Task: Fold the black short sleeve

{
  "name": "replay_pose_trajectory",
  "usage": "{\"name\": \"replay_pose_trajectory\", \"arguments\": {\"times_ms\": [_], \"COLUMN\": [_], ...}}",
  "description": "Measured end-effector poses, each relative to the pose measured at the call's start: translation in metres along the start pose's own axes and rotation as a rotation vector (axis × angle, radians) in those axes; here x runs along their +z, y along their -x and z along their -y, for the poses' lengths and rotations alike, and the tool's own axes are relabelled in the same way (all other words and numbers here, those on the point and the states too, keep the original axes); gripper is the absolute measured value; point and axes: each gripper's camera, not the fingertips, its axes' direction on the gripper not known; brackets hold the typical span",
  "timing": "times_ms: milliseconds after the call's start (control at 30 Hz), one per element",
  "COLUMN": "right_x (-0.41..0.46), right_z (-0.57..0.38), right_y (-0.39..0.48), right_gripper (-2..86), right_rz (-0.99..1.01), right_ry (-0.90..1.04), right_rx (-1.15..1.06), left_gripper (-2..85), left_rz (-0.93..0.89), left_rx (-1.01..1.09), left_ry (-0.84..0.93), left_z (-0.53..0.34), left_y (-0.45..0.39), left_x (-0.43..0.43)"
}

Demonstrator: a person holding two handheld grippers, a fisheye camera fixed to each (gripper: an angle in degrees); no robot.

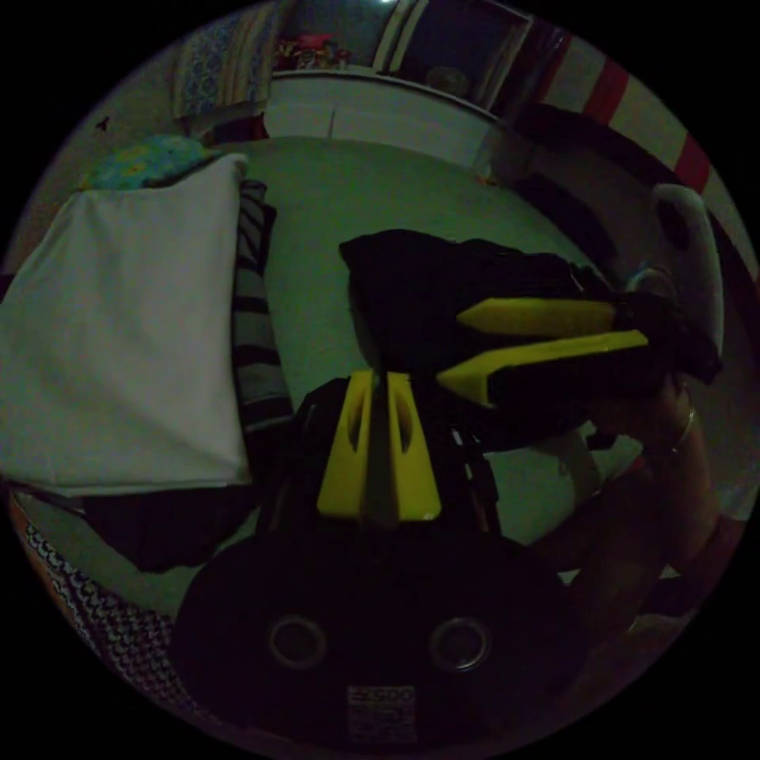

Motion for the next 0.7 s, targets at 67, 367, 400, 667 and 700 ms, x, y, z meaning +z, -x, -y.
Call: {"name": "replay_pose_trajectory", "arguments": {"times_ms": [67,367,400,667,700], "right_x": [0.009,0.050,0.052,0.060,0.060], "right_z": [0.008,0.035,0.038,0.055,0.056], "right_y": [0.003,0.011,0.010,0.018,0.019], "right_gripper": [9.2,7.2,6.7,4.0,3.5], "right_rz": [-0.050,-0.165,-0.169,-0.227,-0.235], "right_ry": [0.032,0.098,0.095,0.094,0.090], "right_rx": [-0.003,0.028,0.043,0.068,0.063], "left_gripper": [2.2,0.3,0.2,-0.3,-0.3], "left_rz": [0.016,0.082,0.079,0.059,0.063], "left_rx": [0.009,0.043,0.042,0.045,0.050], "left_ry": [0.020,0.027,0.025,0.017,0.016], "left_z": [0.007,0.023,0.023,0.031,0.032], "left_y": [0.009,0.038,0.040,0.072,0.073], "left_x": [0.008,0.022,0.023,0.026,0.026]}}
